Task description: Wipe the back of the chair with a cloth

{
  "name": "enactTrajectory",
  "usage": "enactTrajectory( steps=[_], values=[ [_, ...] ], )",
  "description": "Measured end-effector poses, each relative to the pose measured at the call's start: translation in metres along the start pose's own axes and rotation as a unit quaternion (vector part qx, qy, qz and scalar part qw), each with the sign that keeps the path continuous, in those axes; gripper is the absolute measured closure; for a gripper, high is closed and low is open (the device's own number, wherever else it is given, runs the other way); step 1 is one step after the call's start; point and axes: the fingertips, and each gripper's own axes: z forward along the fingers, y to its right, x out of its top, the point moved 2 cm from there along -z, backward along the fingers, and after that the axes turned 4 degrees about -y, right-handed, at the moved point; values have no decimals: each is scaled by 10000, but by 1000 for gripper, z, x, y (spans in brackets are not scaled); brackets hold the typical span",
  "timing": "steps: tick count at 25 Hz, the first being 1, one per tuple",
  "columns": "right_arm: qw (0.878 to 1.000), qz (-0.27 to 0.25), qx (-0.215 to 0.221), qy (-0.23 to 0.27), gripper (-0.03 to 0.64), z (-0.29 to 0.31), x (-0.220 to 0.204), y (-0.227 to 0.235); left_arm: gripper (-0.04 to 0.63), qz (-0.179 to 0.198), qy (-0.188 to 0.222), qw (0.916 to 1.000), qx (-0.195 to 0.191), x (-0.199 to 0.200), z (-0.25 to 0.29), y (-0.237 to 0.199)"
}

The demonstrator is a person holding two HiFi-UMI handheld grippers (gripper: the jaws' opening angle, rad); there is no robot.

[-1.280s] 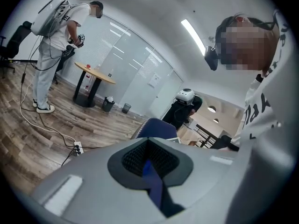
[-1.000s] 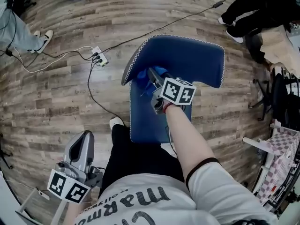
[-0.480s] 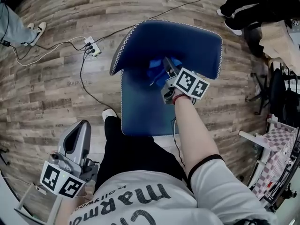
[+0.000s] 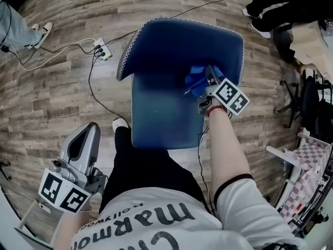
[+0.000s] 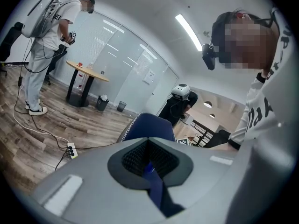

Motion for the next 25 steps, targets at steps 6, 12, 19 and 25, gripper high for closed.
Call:
enactTrajectory(
  steps=[6, 12, 19, 25],
  values=[
    [9980, 326, -410, 347, 551, -33, 15, 36, 589, 19, -80, 9998, -157, -2, 13, 10],
    [9973, 219, -536, 444, 551, -62, 22, 57, 588, 44, -149, 9994, -297, -4, 32, 19],
    [9962, 5, -751, 442, 551, -78, 21, 65, 589, 136, -258, 9987, -407, -8, 42, 20],
    [9989, 425, 15, 187, 551, -47, -18, 8, 589, 213, -310, 9982, -465, -8, 47, 21]
  ],
)
